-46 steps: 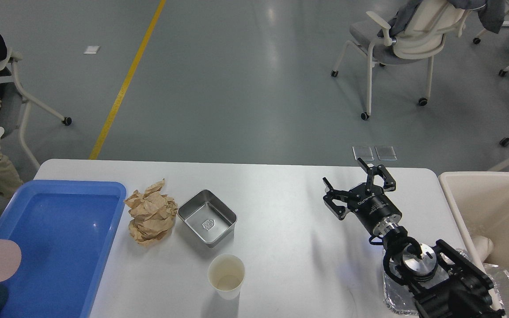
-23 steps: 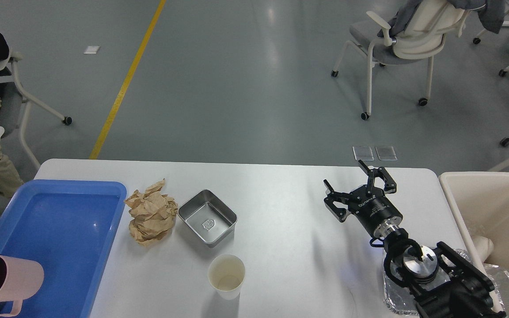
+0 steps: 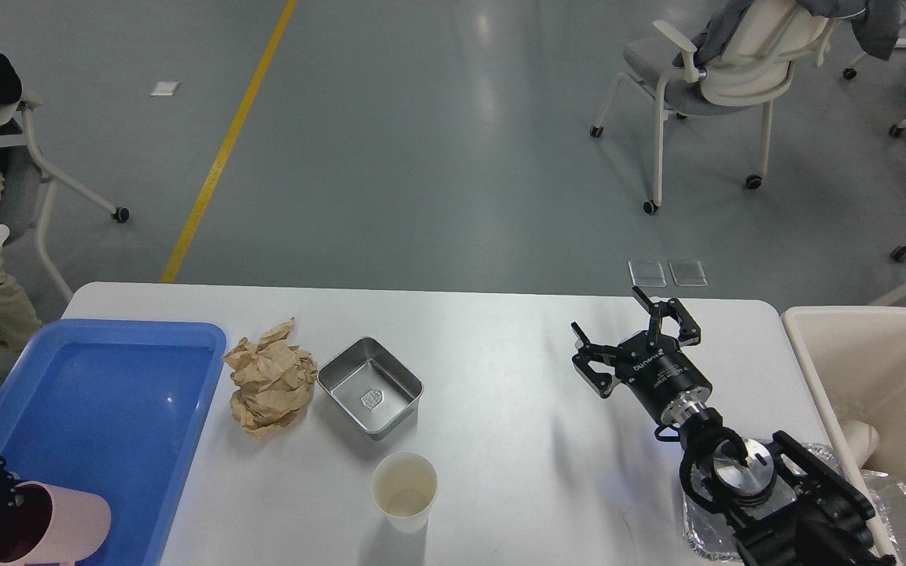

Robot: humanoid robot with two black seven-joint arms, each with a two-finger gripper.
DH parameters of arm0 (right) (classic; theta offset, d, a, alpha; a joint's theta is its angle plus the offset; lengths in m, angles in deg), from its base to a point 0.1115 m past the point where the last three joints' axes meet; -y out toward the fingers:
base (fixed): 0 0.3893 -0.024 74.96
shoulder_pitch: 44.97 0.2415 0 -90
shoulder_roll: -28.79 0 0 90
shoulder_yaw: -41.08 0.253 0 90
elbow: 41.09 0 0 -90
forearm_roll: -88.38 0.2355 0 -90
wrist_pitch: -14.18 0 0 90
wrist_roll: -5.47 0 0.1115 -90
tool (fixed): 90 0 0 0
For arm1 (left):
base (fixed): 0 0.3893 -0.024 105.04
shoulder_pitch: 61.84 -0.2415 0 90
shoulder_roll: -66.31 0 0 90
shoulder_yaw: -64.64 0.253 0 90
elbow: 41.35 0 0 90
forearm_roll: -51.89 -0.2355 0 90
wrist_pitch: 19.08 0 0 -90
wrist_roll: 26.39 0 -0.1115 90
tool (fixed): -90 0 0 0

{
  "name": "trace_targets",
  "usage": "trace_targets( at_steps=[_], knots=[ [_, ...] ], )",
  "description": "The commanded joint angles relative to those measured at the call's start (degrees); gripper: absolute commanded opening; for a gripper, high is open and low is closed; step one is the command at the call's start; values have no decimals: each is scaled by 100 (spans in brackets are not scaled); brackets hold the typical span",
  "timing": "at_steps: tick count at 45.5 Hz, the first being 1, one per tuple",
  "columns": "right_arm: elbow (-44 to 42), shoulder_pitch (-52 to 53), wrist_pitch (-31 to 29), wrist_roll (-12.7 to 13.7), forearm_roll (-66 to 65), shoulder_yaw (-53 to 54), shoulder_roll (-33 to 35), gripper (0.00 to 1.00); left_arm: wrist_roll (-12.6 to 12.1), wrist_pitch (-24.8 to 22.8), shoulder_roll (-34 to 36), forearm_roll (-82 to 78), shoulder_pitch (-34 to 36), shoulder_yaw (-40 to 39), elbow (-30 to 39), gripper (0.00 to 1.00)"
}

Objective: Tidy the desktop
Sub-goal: 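Lift the pink mug and lower it into the blue tray, then release the mug and raise the left gripper away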

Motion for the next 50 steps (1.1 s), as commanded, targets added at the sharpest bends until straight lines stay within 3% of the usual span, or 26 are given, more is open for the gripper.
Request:
trace_targets(
  at_steps=[1,6,14,19,25,31,36,39,42,44,50],
  knots=[
    [0,9,1,0,0,0,-3,100,0,34,16,17,-19,6,-30,9],
    [0,9,1,0,-9,-9,-55,100,0,34,34,87,-19,6,-74,13],
    [0,9,1,0,-9,0,-73,100,0,34,25,386,-19,-2,-82,41],
    [0,9,1,0,-9,-9,-73,100,0,34,25,632,-28,6,-82,51],
    [0,9,1,0,-9,-9,-73,100,0,34,8,913,-19,-29,-91,76],
    [0,9,1,0,-35,-9,-82,100,0,8,-1,1554,25,-73,-82,90],
    [0,9,9,0,-53,-9,-91,100,-61,-36,-27,2213,69,-90,-47,94],
    [0,18,1,9,-53,-9,-117,100,-228,-62,-89,2670,86,-108,-12,95],
    [0,18,9,0,-61,-9,-126,100,-544,-211,-177,3241,104,-108,6,96],
    [0,18,9,0,-61,-9,-126,100,-894,-561,-255,3941,235,-125,14,97],
    [0,9,9,0,-61,-9,-126,100,-1563,-1283,-440,5473,692,-152,14,97]
  ],
)
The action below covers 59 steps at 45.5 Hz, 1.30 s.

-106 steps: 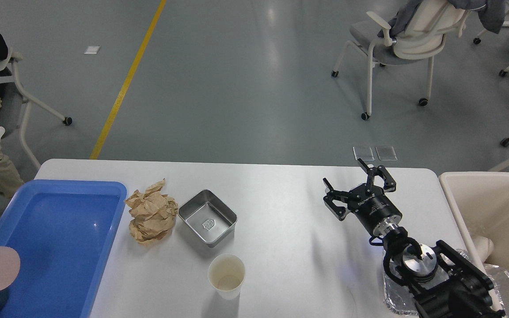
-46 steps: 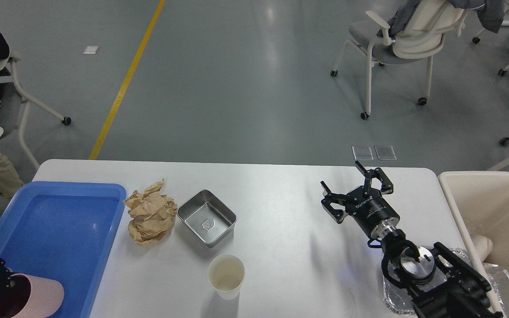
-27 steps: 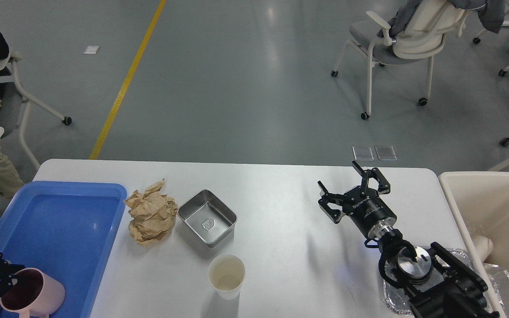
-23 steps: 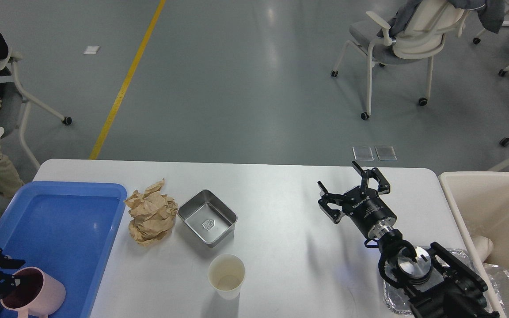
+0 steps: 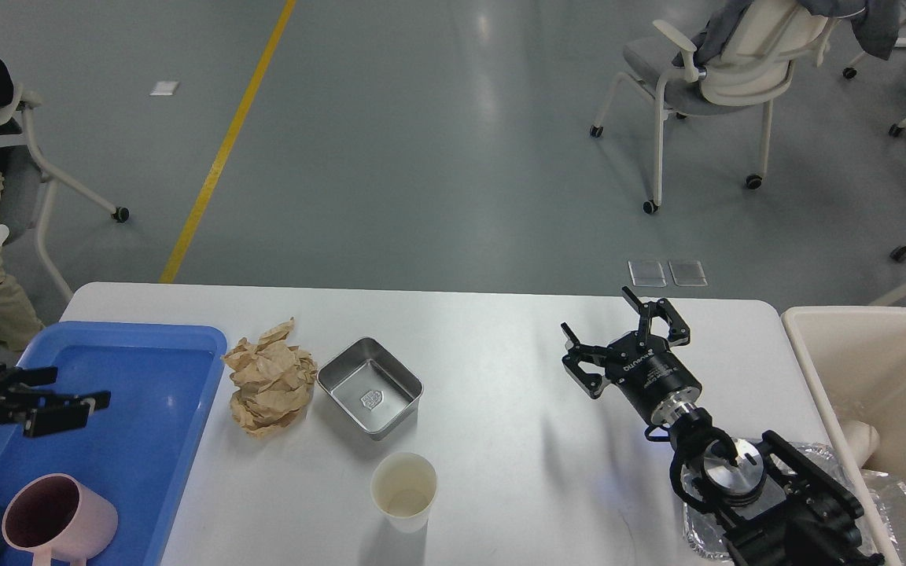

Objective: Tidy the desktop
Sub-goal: 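Release the mug and raise the left gripper away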

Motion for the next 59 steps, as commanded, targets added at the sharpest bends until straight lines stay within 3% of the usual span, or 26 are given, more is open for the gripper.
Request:
trace_targets(
  at_steps=[1,6,9,14,23,35,47,59],
  knots=[
    [0,-9,0,-1,-2,0,0,100,-650,-614,-197,1503,370,-59,8,97],
    [0,-9,0,-1,-2,0,0,100,-1203,-720,-435,2796,388,-200,17,97],
    [0,-9,0,-1,-37,0,0,100,-1388,-746,-505,3376,397,-226,78,97],
    [0,-17,9,-1,-99,0,-18,100,-1450,-869,-470,4255,405,-270,499,97],
    [0,-9,9,-1,-108,0,-88,100,-1758,-861,-58,5557,344,-305,2036,97],
    [0,-70,9,-1,-117,0,-88,100,-1706,307,286,6682,282,-306,3831,97],
    [-9,-141,9,-1,-266,0,-80,100,-1705,993,786,7262,247,-332,4385,97],
    [-26,-141,9,-1,-266,0,-71,100,-1688,1688,1340,7974,-86,-332,4411,97]
  ],
)
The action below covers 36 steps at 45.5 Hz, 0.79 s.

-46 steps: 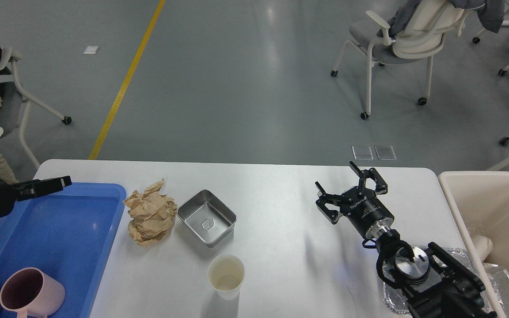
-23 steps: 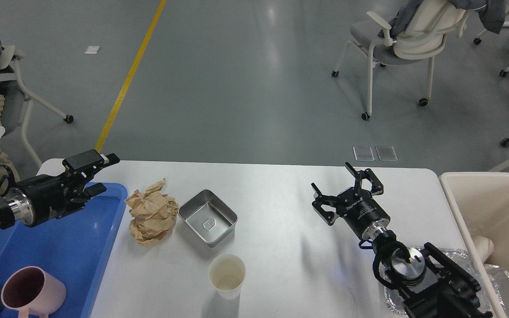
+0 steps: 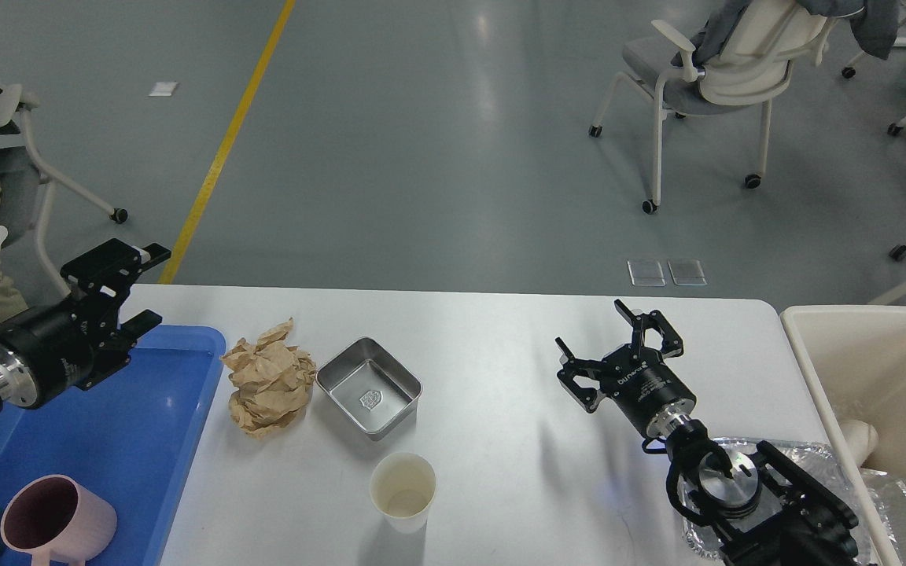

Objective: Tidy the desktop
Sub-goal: 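Release the mug and raise the left gripper away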

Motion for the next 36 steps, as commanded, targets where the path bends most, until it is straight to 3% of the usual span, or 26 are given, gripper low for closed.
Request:
trace_targets(
  at_steps=[1,18,25,36],
  knots=[
    [-4,0,0,0,-1,0,-8,100,16,278,271,340,-232,0,3,97],
    [-4,9,17,9,-27,-132,-8,100,147,375,921,982,-786,18,170,97],
    [-4,9,17,9,-27,-149,-17,100,384,305,1071,1079,-1024,44,161,97],
    [-4,18,35,0,-36,-228,-87,100,332,270,1115,1439,-1059,35,91,97]
  ],
)
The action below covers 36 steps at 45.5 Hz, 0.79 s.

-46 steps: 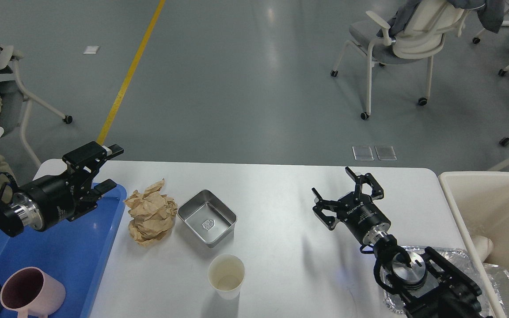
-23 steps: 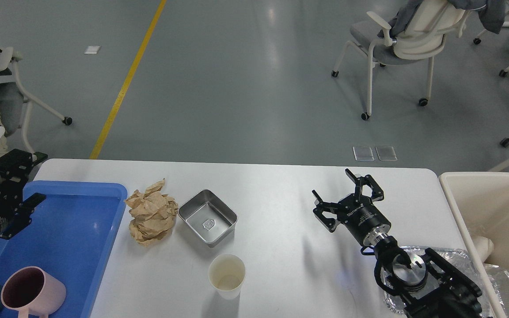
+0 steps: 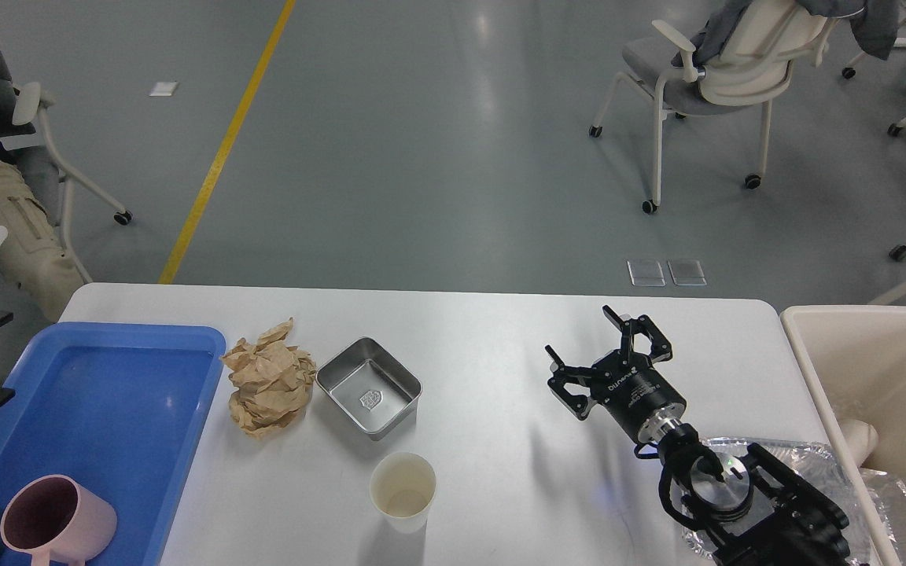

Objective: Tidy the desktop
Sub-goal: 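Release the mug and raise the left gripper away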

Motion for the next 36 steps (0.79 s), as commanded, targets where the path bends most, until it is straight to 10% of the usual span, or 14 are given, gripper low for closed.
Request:
trace_targets(
  at_steps=[1,36],
  knots=[
    [0,2,4,-8,-4,-17,-13,100,-67,-5,-9,119,-1,-27,-70,97],
    [27,28,-5,-17,-4,-17,-189,100,-103,-1322,-808,-1838,429,-106,-1476,97]
  ],
)
